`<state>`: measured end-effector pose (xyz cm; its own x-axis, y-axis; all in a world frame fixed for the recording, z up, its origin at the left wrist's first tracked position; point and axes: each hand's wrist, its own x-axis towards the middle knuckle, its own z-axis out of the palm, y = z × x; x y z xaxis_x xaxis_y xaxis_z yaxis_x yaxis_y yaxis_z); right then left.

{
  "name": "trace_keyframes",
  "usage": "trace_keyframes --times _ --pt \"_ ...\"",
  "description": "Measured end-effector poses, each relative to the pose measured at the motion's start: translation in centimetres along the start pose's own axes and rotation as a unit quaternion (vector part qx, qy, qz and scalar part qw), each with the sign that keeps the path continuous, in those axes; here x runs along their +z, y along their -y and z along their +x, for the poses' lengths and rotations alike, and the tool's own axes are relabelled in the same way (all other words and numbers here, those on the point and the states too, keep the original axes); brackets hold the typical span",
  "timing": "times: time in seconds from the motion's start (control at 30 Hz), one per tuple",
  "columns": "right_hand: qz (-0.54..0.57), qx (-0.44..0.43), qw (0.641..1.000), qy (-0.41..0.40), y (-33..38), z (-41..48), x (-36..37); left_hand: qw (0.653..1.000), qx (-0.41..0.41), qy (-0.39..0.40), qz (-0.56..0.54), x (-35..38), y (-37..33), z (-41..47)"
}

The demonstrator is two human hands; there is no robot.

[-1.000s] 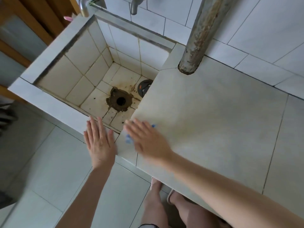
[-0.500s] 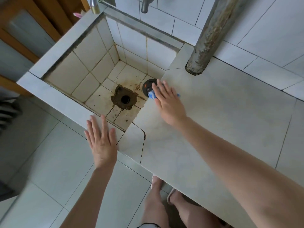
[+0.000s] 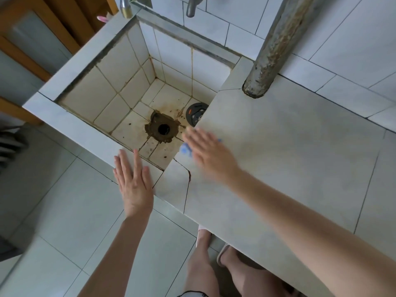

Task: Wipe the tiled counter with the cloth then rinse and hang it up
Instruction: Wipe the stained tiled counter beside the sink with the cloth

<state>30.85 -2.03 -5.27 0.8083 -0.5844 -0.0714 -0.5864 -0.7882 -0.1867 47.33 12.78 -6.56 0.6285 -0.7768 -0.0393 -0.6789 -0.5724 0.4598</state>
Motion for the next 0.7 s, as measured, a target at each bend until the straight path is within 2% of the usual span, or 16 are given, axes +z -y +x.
trace_keyframes --times 0.13,0.23,0.43,0.57,0.63,0.7 --pt "0.023 0.104 0.994 -0.006 -4.4 3.3 -1.3 1.000 0.001 0.007 0.001 -0.1 -0.1 -0.1" --pt "0.022 0.109 0.994 -0.024 -3.0 3.0 -0.6 1.000 -0.005 0.003 -0.010 0.0 -0.2 -0.1" --pt "0.031 -0.053 0.998 -0.019 5.7 -4.5 2.0 1.000 -0.004 -0.008 -0.018 0.1 0.0 0.1" --pt "0.000 -0.118 0.993 0.007 4.1 -6.6 1.5 1.000 -0.008 -0.006 -0.005 -0.1 -0.4 0.0" --pt "-0.022 -0.061 0.998 -0.012 0.8 -5.0 1.0 1.000 -0.005 -0.001 0.009 -0.2 -0.5 -0.1" --pt "-0.021 0.053 0.998 -0.040 -3.4 -3.6 0.3 1.000 -0.009 0.009 0.015 -0.4 -0.6 -0.1"
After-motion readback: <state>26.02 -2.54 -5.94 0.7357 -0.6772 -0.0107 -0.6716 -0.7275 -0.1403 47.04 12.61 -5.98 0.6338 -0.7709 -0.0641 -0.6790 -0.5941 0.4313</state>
